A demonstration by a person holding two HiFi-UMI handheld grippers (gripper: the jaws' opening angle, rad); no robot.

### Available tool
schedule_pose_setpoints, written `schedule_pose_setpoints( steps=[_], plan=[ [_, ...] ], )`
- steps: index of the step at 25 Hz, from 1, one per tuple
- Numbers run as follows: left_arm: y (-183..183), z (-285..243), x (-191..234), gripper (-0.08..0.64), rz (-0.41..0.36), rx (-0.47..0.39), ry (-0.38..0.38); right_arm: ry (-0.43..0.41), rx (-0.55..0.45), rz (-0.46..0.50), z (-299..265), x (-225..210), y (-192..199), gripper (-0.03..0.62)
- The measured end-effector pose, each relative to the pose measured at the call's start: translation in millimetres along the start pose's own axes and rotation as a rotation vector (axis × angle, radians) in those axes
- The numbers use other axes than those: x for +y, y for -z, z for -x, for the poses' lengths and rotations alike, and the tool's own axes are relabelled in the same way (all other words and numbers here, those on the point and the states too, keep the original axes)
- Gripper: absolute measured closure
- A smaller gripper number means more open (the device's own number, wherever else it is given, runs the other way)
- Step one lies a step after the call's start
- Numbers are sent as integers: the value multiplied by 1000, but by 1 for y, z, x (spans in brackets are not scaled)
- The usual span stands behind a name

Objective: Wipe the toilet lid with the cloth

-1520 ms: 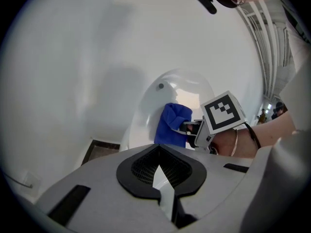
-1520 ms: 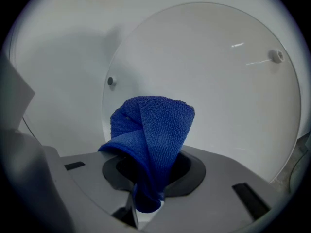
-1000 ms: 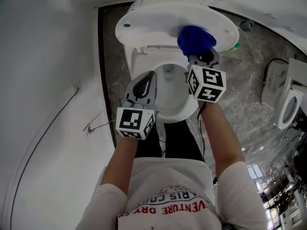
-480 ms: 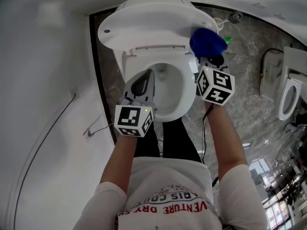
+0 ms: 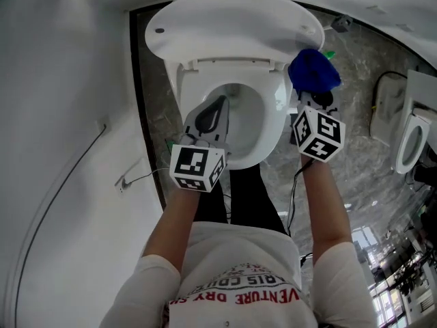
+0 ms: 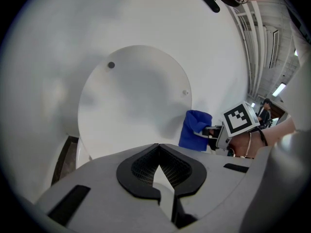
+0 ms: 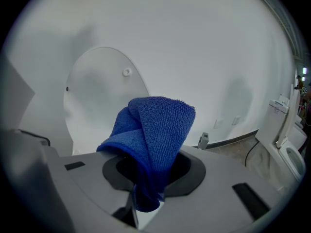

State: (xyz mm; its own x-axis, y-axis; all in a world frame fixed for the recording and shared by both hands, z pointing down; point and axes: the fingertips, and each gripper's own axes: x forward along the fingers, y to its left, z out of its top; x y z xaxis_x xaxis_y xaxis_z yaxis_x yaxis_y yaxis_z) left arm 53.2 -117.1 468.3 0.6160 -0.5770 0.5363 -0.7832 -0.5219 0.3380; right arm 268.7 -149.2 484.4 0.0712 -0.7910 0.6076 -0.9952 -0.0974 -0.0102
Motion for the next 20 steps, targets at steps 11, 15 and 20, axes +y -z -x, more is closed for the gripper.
schedule_pose_setpoints(
  steps=[11, 15, 20],
  plan=[
    [35, 32, 91, 554, 56, 8, -105, -238, 31, 34, -39, 154, 45, 505],
    [46, 48, 132, 554, 77, 0, -150, -343, 27, 56, -57, 226, 53, 505],
    [58, 60, 167, 554, 106, 2, -187, -452, 8, 131, -74, 295, 56, 505]
  ],
)
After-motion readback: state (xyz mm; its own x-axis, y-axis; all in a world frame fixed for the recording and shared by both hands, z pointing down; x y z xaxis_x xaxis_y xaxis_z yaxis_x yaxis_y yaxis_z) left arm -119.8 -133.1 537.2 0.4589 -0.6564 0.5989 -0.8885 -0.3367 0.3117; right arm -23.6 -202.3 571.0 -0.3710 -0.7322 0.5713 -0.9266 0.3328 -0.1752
